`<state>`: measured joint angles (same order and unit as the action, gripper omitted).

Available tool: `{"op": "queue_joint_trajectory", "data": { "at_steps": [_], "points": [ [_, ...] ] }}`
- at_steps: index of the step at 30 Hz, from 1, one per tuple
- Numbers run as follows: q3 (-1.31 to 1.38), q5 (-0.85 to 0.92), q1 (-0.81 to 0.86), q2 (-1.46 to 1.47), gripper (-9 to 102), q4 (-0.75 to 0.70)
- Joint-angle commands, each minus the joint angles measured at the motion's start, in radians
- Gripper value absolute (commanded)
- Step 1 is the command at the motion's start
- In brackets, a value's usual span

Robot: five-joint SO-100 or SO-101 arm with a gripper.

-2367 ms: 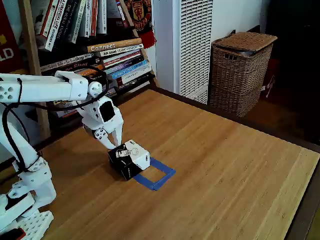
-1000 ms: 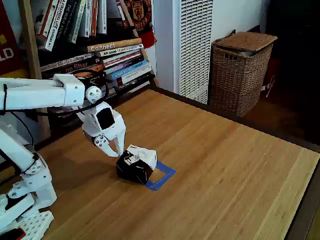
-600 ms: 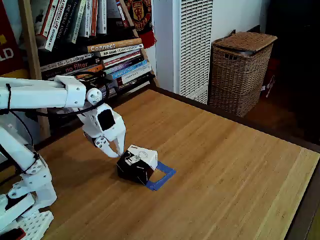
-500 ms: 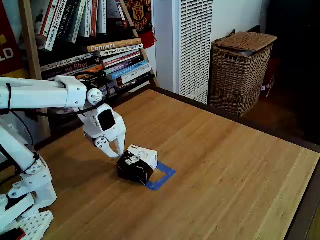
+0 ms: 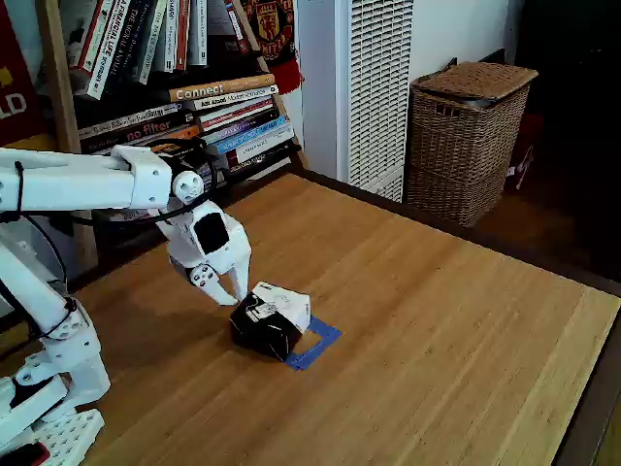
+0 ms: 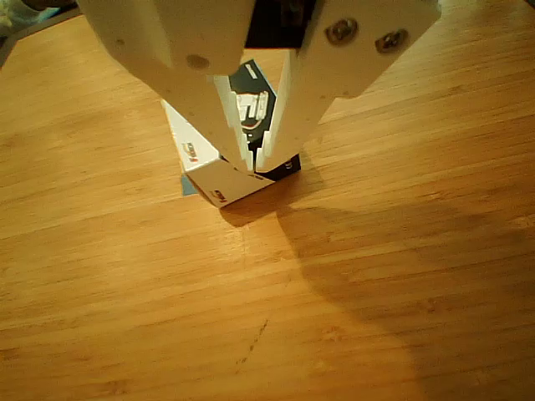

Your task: Push the box on top of the target

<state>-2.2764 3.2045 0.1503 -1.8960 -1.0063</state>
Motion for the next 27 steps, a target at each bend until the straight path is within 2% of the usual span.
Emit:
{"op": "queue_joint_trajectory", "data": {
  "at_steps": [1,16,27],
  "points": [
    [0.034,0.017,0.023,-0.005,0,0.005],
    [0.034,0.058,0.063,-0.002,0,0.009],
    [0.041,0.015,0.018,0.035,0,0.046]
  ]
}}
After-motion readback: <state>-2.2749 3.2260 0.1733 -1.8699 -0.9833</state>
